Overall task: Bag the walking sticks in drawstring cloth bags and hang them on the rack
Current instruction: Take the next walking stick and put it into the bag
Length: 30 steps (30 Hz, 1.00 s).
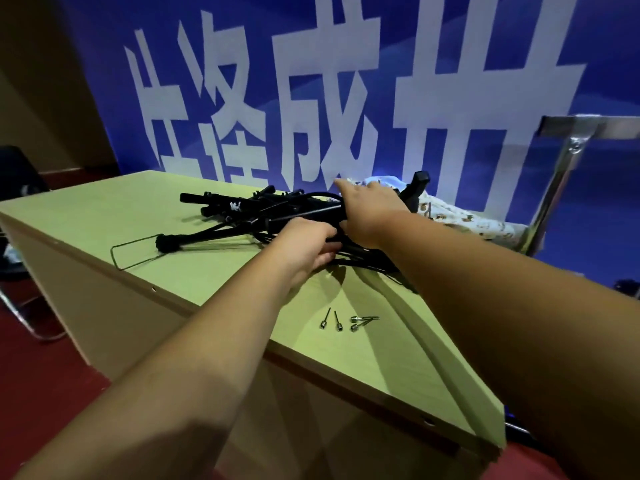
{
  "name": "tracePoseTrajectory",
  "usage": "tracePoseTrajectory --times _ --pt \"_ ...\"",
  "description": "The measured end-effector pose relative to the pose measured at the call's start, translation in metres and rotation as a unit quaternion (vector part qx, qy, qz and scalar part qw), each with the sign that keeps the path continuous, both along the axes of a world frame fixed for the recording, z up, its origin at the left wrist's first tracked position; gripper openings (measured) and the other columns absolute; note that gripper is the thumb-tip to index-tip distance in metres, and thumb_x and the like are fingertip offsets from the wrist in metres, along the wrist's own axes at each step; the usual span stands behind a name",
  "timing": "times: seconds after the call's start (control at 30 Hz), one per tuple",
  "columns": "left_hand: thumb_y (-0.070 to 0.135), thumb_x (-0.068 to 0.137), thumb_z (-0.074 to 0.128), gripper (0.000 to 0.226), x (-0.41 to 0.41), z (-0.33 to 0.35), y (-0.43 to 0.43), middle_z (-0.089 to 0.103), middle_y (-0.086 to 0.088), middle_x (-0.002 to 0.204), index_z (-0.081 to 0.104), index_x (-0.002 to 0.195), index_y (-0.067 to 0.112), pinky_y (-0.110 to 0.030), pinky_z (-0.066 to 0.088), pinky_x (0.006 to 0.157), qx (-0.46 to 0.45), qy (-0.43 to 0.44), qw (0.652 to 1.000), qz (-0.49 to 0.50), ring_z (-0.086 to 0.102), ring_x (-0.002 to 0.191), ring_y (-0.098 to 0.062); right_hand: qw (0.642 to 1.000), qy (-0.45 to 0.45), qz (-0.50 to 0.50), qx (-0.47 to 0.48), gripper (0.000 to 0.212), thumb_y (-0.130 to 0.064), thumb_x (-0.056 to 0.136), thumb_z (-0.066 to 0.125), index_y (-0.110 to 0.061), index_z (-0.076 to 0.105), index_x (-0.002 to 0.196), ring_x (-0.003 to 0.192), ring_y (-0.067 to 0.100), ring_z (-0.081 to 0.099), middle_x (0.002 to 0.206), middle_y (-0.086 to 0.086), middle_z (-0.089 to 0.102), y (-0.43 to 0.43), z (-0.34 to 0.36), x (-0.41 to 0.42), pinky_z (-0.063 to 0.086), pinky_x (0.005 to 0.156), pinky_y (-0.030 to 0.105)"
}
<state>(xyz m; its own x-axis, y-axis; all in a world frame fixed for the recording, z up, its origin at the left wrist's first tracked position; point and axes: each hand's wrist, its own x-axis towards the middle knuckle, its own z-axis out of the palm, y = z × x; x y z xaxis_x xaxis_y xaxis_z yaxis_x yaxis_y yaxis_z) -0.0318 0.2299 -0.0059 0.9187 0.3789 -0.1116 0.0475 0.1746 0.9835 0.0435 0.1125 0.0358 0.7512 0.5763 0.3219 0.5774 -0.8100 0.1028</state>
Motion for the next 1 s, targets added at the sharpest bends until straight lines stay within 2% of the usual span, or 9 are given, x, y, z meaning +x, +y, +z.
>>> tracePoseTrajectory --times 0.07,0.13,0.27,0.43,0.57,0.7,0.83,0.9,1.0 --pt "-0.002 0.105 0.048 0.015 0.003 -0.003 0.007 0.071 -0.011 0.094 0.057 0.117 -0.001 -0.034 0.062 0.078 -0.057 -0.004 0.998 -0.007 0.077 0.087 -0.021 0.998 -0.058 -0.005 -0.004 0.056 -0.023 0.099 0.068 -0.014 0.044 0.148 0.132 0.036 0.05 0.143 0.013 0.058 0.004 -0.005 0.002 0.042 0.105 0.045" --pt "0.001 0.108 0.045 0.012 0.004 0.0 0.016 0.064 -0.012 0.09 0.058 0.107 0.001 -0.035 0.061 0.087 -0.118 -0.009 0.993 -0.012 0.075 0.088 -0.019 0.995 -0.097 -0.001 -0.012 0.046 -0.022 0.098 0.067 -0.013 0.052 0.141 0.125 0.035 0.052 0.137 0.012 0.056 0.004 -0.008 0.0 0.042 0.102 0.043" --pt "0.015 0.11 0.052 0.031 0.0 0.011 0.03 0.06 -0.015 0.138 0.057 0.136 0.001 -0.039 0.052 0.109 -0.192 -0.059 0.979 0.029 0.062 0.134 -0.029 0.987 -0.153 0.013 0.038 0.034 -0.022 0.099 0.064 -0.016 0.058 0.132 0.111 0.033 0.054 0.121 0.01 0.053 -0.001 -0.003 -0.014 0.04 0.093 0.043" --pt "0.028 0.11 0.057 0.039 -0.02 0.043 0.015 0.065 -0.016 0.142 0.058 0.142 0.006 -0.043 0.061 0.094 -0.246 -0.148 0.957 0.045 0.067 0.126 -0.032 0.984 -0.149 0.019 0.095 0.038 -0.022 0.098 0.068 -0.018 0.055 0.134 0.109 0.032 0.052 0.121 0.009 0.051 -0.019 0.024 -0.049 0.043 0.092 0.044" --pt "0.035 0.109 0.057 0.044 -0.041 0.081 -0.008 0.072 -0.019 0.129 0.055 0.142 0.006 -0.051 0.066 0.071 -0.249 -0.202 0.946 0.039 0.076 0.107 -0.036 0.983 -0.125 0.03 0.129 0.032 -0.02 0.102 0.066 -0.017 0.054 0.131 0.105 0.033 0.052 0.121 0.009 0.05 -0.053 0.049 -0.082 0.046 0.087 0.045" --pt "0.036 0.109 0.058 0.047 -0.066 0.115 -0.05 0.072 -0.02 0.126 0.05 0.146 0.009 -0.057 0.065 0.073 -0.213 -0.221 0.952 -0.007 0.076 0.107 -0.037 0.984 -0.069 0.028 0.164 0.02 -0.013 0.105 0.058 -0.014 0.055 0.125 0.103 0.031 0.053 0.122 0.007 0.048 -0.106 0.066 -0.123 0.046 0.077 0.043" --pt "0.031 0.11 0.057 0.045 -0.093 0.142 -0.107 0.071 -0.017 0.119 0.049 0.147 0.007 -0.06 0.063 0.076 -0.178 -0.231 0.954 -0.067 0.077 0.098 -0.035 0.98 -0.034 0.003 0.198 0.012 -0.022 0.108 0.054 -0.017 0.059 0.118 0.105 0.032 0.058 0.119 0.008 0.055 -0.17 0.089 -0.172 0.045 0.08 0.042" --pt "0.03 0.11 0.058 0.044 -0.107 0.152 -0.137 0.069 -0.015 0.111 0.048 0.146 0.007 -0.059 0.063 0.074 -0.169 -0.23 0.954 -0.093 0.076 0.091 -0.035 0.969 -0.018 -0.016 0.246 0.003 -0.023 0.107 0.055 -0.022 0.057 0.105 0.091 0.031 0.064 0.106 0.007 0.062 -0.198 0.1 -0.2 0.048 0.071 0.043" --pt "0.027 0.11 0.057 0.024 -0.126 0.157 -0.183 0.067 -0.013 0.108 0.047 0.129 0.015 -0.061 0.061 0.084 -0.138 -0.225 0.956 -0.129 0.071 0.095 -0.036 0.943 0.043 -0.051 0.328 0.016 -0.02 0.104 0.055 -0.021 0.054 0.12 0.065 0.028 0.07 0.096 0.005 0.066 -0.242 0.104 -0.239 0.061 0.057 0.049"
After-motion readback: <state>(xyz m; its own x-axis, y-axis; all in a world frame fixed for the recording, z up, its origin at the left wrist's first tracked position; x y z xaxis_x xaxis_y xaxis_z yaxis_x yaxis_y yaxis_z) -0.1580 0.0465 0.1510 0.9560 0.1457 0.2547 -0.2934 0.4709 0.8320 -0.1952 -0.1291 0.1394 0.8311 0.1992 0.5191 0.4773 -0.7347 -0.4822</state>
